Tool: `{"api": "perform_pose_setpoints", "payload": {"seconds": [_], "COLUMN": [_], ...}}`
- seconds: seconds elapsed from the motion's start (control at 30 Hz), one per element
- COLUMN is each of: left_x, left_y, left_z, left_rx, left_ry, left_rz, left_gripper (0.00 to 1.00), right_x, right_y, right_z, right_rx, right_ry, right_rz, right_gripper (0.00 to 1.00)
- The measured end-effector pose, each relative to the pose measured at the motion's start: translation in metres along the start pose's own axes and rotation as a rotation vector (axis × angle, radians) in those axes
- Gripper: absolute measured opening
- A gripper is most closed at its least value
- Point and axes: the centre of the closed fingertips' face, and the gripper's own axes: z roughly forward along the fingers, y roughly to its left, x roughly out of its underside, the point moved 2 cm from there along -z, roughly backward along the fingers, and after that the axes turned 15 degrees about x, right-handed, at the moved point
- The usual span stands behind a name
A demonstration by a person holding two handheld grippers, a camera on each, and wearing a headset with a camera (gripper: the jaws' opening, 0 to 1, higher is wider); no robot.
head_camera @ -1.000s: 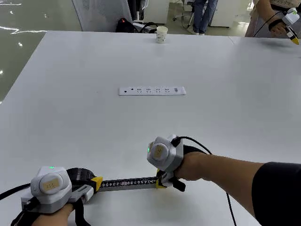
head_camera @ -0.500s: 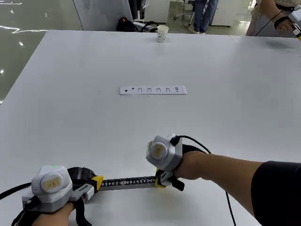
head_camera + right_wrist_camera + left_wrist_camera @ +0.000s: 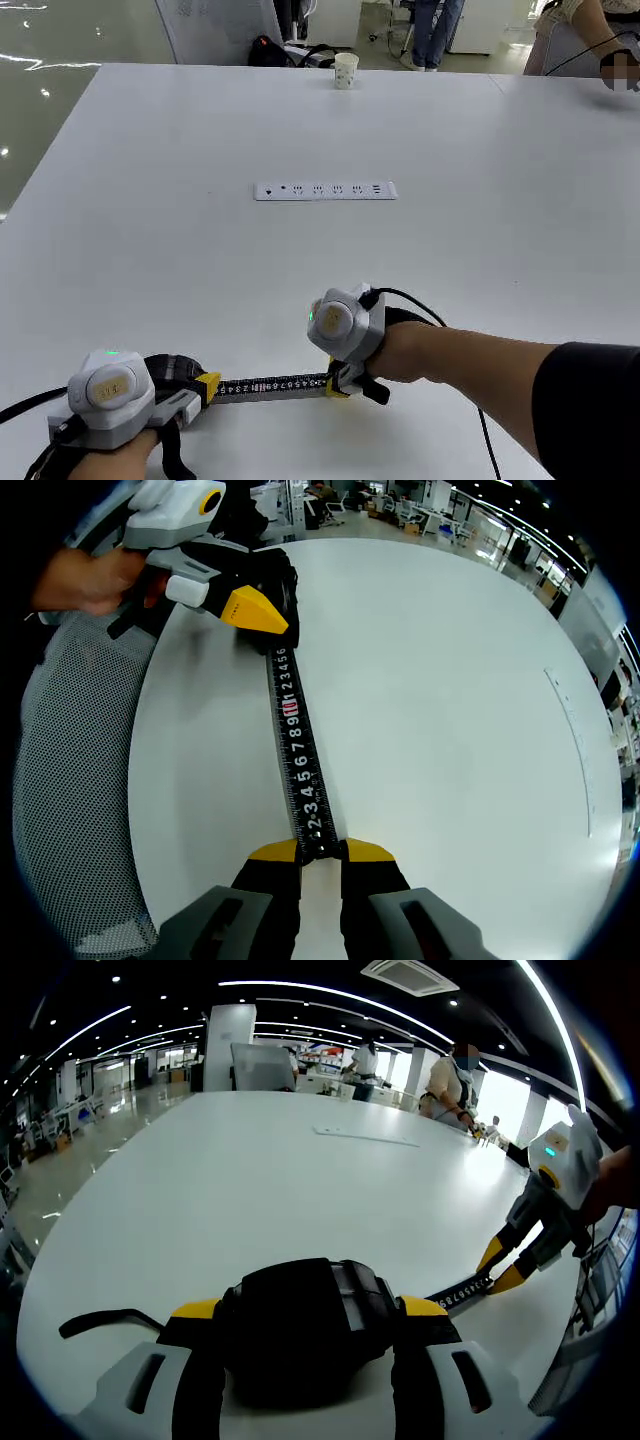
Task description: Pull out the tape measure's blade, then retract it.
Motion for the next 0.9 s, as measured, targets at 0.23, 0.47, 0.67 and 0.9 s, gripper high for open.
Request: {"api": "perform_pose_setpoints", "payload": {"seconds": [0.23, 0.47, 0.67, 0.9], "left_x": [0.0003, -0.0001, -0.0003, 0.0], "left_y": [0.0002, -0.0007, -0.0009, -0.0011], "left_z": [0.0, -0.0007, -0.0008, -0.001], "left_rx": [0.0, 0.0, 0.001, 0.002], "left_ry": [-0.001, -0.001, 0.001, 0.002], "left_rz": [-0.001, 0.0, -0.001, -0.001], "left_gripper": [0.63, 0.63, 0.63, 0.63], "right_x": [-0.0019, -0.0043, -0.0054, -0.0076], "right_y": [0.0008, 0.0018, 0.0016, 0.0011], "right_z": [0.0009, 0.0004, 0.0014, 0.0022], "right_rx": [-0.004, -0.002, -0.003, -0.016], "right_ry": [0.0, -0.02, -0.017, -0.039], "right_rz": [0.005, -0.013, 0.0, 0.019], "right_gripper": [0.11, 0.11, 0.1, 0.1]}}
